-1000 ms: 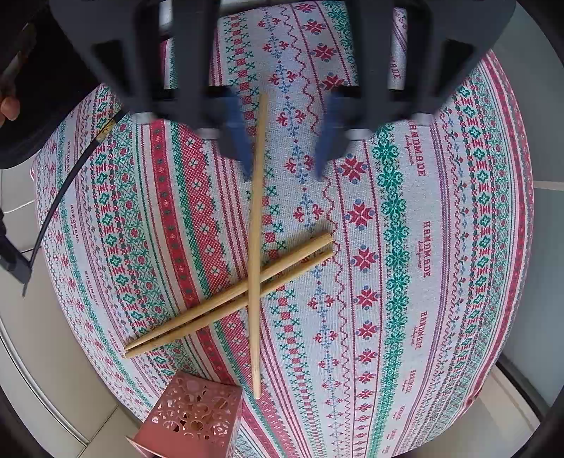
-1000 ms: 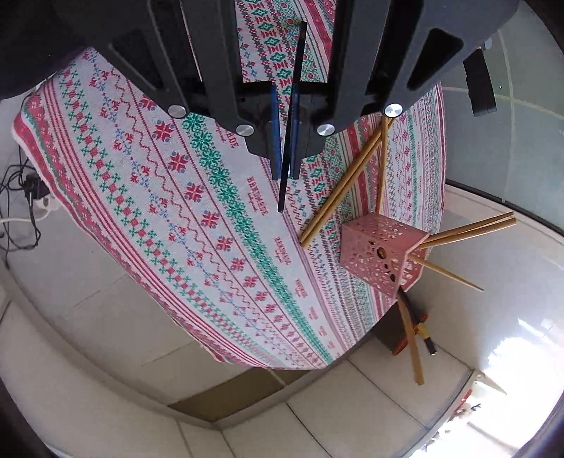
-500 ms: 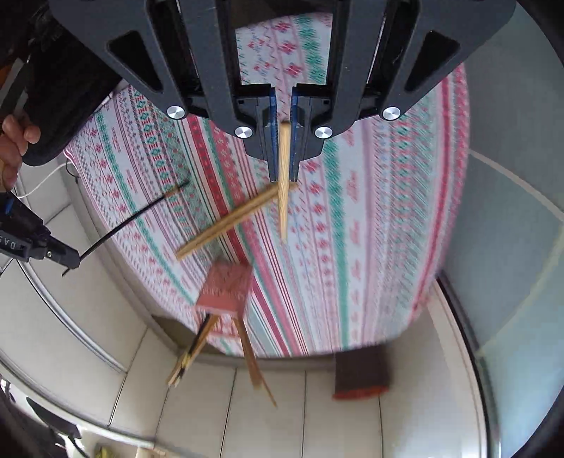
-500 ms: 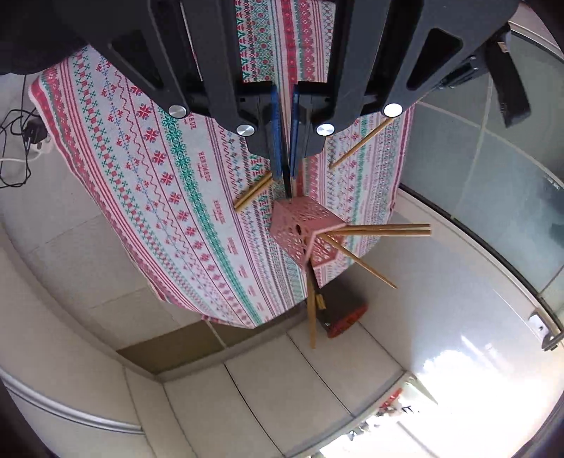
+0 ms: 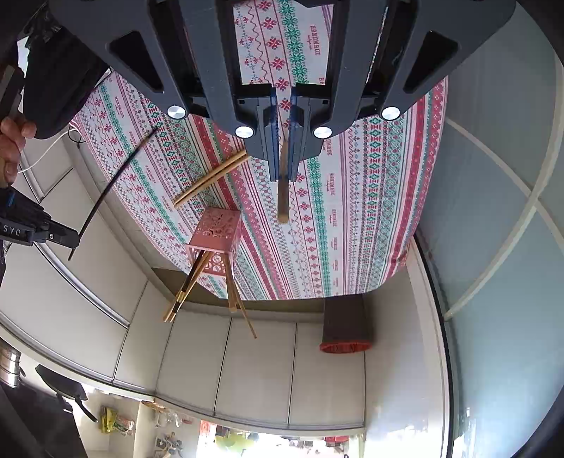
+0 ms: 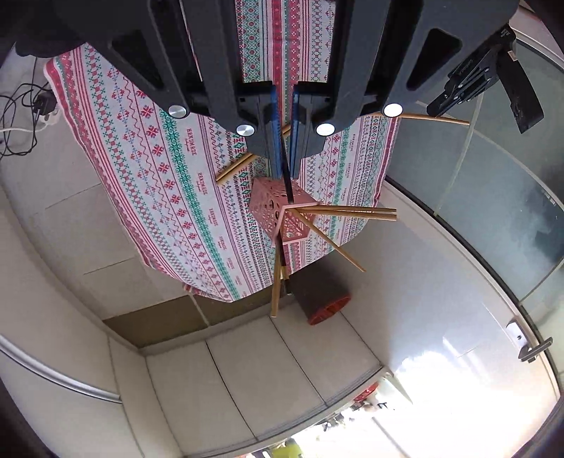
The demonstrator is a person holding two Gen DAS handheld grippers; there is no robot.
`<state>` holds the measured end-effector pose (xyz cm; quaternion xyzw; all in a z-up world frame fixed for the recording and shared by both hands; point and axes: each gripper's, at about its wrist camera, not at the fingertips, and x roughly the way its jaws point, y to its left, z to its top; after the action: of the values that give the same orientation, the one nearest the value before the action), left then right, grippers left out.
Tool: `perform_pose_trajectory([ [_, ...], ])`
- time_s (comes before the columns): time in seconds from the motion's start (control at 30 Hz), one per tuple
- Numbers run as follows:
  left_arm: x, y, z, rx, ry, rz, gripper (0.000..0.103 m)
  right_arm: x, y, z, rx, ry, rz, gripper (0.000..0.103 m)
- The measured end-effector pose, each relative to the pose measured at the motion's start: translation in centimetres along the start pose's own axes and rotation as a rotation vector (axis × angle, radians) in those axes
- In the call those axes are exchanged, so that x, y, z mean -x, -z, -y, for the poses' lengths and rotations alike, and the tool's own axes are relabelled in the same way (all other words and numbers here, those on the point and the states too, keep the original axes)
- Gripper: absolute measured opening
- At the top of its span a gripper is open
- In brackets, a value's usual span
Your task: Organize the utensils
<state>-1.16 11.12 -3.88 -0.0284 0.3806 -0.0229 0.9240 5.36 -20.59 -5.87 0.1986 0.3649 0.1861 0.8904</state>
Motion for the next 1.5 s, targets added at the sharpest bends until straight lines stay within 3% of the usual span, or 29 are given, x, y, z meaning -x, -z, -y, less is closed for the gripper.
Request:
perform_pose_trajectory([
  [0.13,-0.8,0.9,-0.3,-0.009,-0.006,-0.049,0.005,-0.5,0.2,-0.7,0.037,-0.009,-0.018,0.005],
  [0.2,-1.4,1.3,-0.7,-0.008,-0.023,-0.064,0.016,-1.1,0.6,-0.9,0.056,-0.007,-0.042,0.005],
  [0.23,-1.8,1.3,-1.0,0.006,-0.029,-0.063,0.016,-1.5,0.7,-1.0,0.065,-0.004,-0.052,0.005],
  [0.27,-1.9,1.2,-1.4,0.021,-0.03,-0.048,0.014,-1.8,0.8,-1.1,0.07,-0.001,-0.059,0.005],
  [0.3,-1.8,1.0,-1.7,0.037,-0.03,-0.028,0.006,-1.9,1.0,-1.1,0.072,-0.001,-0.063,0.005],
  [0.43,-1.9,0.0,-1.7,0.024,-0.033,-0.024,0.002,-2.0,0.9,-1.4,0.084,-0.005,-0.057,0.005],
  [0.47,-2.1,-0.1,-1.7,0.022,-0.025,-0.038,0.002,-1.9,0.8,-1.4,0.088,-0.003,-0.054,0.005],
  [0.53,-3.4,0.0,-1.8,0.01,0.016,-0.154,0.003,-2.0,0.7,-1.4,0.094,0.001,-0.056,0.005],
  [0.57,-4.2,0.2,-1.7,-0.003,0.042,-0.23,0.011,-2.1,0.7,-1.3,0.092,0.0,-0.062,0.005],
  [0.6,-5.5,0.7,-1.5,-0.021,0.076,-0.341,0.046,-2.1,0.7,-1.3,0.09,-0.001,-0.067,0.005],
  [0.63,-7.0,1.3,-1.2,-0.035,0.091,-0.45,0.063,-2.3,0.8,-1.1,0.087,-0.004,-0.073,0.005],
  [0.67,-8.3,1.9,-0.8,-0.045,0.075,-0.527,0.068,-2.4,0.9,-1.0,0.082,-0.009,-0.08,0.005],
  [0.77,-11.4,3.0,0.0,-0.032,0.078,-0.632,0.066,-2.8,1.2,-0.4,0.064,-0.014,-0.089,0.005],
  [0.97,-16.9,3.0,-0.9,0.06,-0.069,-0.697,0.061,-3.0,1.0,0.2,0.059,-0.021,-0.098,0.005],
  [1.03,-18.2,3.4,-1.3,0.074,-0.107,-0.718,0.052,-3.1,0.7,0.3,0.069,-0.019,-0.098,0.005],
  [1.07,-18.8,3.7,-1.4,0.079,-0.112,-0.727,0.037,-3.2,0.6,0.3,0.072,-0.019,-0.097,0.005],
  [1.13,-19.0,3.7,-1.0,0.067,-0.124,-0.698,0.027,-3.4,0.4,0.5,0.074,-0.02,-0.096,0.003],
  [1.2,-18.7,3.6,-0.7,0.052,-0.124,-0.664,0.008,-3.8,0.2,1.4,0.041,0.001,-0.098,0.003],
  [1.37,-15.9,2.5,-0.9,0.1,-0.052,-0.549,0.006,-5.8,-0.6,7.8,-0.242,0.115,-0.197,0.008],
  [1.43,-14.0,1.6,-0.6,0.115,0.012,-0.476,0.006,-7.8,-0.9,10.7,-0.34,0.175,-0.277,0.015],
  [1.5,-12.5,0.9,-0.3,0.131,0.071,-0.416,0.006,-9.5,-1.2,12.6,-0.399,0.22,-0.303,0.026],
])
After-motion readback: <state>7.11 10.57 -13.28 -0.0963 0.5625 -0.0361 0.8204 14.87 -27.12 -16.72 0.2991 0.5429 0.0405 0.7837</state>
